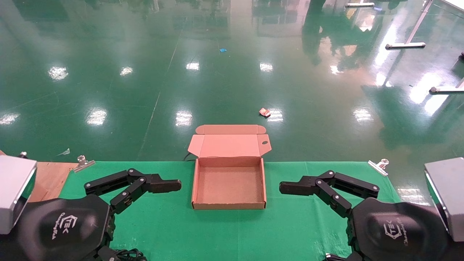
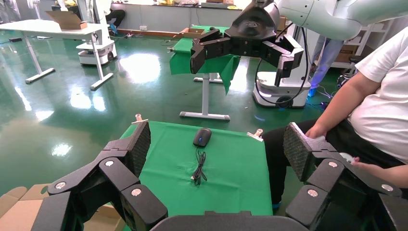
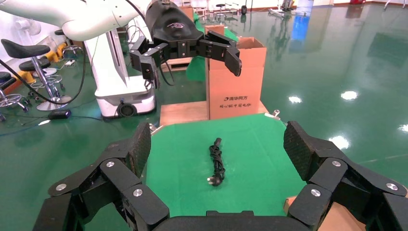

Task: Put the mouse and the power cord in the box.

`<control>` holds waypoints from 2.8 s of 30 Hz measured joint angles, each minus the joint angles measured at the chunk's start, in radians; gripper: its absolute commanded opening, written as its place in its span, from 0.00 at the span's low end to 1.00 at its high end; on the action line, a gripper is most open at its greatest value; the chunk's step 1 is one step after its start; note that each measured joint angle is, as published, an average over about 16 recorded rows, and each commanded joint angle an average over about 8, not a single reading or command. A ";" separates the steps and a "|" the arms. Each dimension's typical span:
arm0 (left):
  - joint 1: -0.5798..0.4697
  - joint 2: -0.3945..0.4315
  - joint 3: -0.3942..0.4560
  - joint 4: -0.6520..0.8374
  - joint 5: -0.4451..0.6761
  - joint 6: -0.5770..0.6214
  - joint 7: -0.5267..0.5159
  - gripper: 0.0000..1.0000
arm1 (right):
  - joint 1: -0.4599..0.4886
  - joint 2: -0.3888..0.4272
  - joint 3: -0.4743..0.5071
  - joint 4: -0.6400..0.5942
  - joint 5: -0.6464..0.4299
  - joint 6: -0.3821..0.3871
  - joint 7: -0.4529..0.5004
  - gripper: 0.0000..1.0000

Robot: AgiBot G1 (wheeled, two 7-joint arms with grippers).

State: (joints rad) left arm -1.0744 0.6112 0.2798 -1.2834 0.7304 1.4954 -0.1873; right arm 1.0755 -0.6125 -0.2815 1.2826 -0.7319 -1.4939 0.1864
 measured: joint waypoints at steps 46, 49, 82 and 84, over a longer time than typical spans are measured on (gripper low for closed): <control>-0.314 0.197 0.420 0.422 0.731 0.031 0.177 1.00 | 0.304 -0.166 -0.319 -0.355 -0.681 -0.067 -0.340 1.00; -0.363 0.235 0.477 0.499 0.857 -0.009 0.218 1.00 | 0.361 -0.209 -0.381 -0.434 -0.791 -0.058 -0.402 1.00; -0.454 0.467 0.562 1.049 1.089 -0.295 0.497 1.00 | 0.535 -0.496 -0.532 -1.175 -1.117 0.375 -0.869 1.00; -0.459 0.470 0.561 1.068 1.086 -0.298 0.509 1.00 | 0.535 -0.497 -0.530 -1.189 -1.114 0.365 -0.878 1.00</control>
State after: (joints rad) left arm -1.5337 1.0810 0.8403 -0.2153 1.8166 1.1977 0.3221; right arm 1.6102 -1.1100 -0.8118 0.0939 -1.8457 -1.1292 -0.6912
